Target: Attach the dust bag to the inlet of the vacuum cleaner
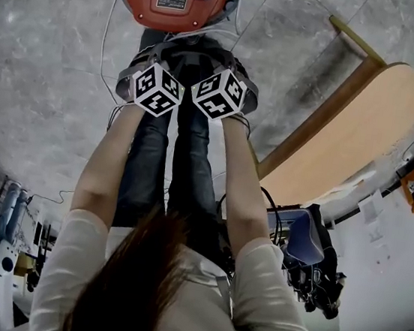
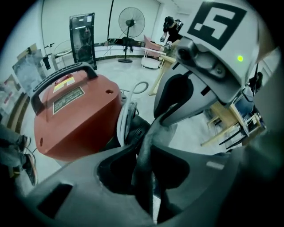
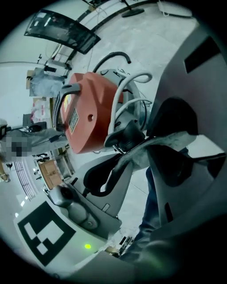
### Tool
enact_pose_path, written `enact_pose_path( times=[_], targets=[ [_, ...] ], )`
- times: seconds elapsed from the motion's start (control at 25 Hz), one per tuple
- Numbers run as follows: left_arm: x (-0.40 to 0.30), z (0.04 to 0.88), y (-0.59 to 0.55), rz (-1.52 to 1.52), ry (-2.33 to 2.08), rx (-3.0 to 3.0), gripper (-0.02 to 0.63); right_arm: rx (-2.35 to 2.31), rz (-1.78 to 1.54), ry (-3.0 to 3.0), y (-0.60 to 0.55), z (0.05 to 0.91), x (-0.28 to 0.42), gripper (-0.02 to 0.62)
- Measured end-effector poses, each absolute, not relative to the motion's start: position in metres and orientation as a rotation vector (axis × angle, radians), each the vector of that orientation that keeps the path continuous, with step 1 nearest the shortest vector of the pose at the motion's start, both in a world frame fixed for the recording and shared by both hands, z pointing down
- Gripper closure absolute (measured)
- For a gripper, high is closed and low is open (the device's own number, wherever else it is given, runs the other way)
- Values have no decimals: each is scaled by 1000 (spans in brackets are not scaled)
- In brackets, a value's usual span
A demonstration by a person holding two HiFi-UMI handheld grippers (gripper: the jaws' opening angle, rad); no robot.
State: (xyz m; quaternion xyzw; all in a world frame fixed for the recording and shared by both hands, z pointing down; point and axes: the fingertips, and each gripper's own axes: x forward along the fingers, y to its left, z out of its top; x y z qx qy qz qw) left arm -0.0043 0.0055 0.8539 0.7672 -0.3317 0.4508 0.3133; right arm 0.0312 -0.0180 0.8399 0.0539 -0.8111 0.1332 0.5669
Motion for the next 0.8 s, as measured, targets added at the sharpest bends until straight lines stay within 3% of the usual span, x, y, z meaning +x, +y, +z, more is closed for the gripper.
enact_pose_path(
  times=[0.08,0.16,0.2,0.28,0.36,0.8],
  targets=[
    [-5,855,9,1173,-855,1968,509,105,366,-1871,-17,840,33,515],
    [-5,855,12,1138,-825,1918,503,82,397,-1840,-18,839,35,433],
    [-5,854,12,1113,-808,1898,487,76,420,-1833,-20,837,35,380],
    [-3,850,12,1077,-774,1877,425,72,466,-1837,-24,832,34,343],
    [-2,844,11,1066,-749,1876,397,72,486,-1845,-26,826,35,339],
    [-11,797,-6,1022,-828,1841,394,210,687,-1898,-32,782,36,395]
  ],
)
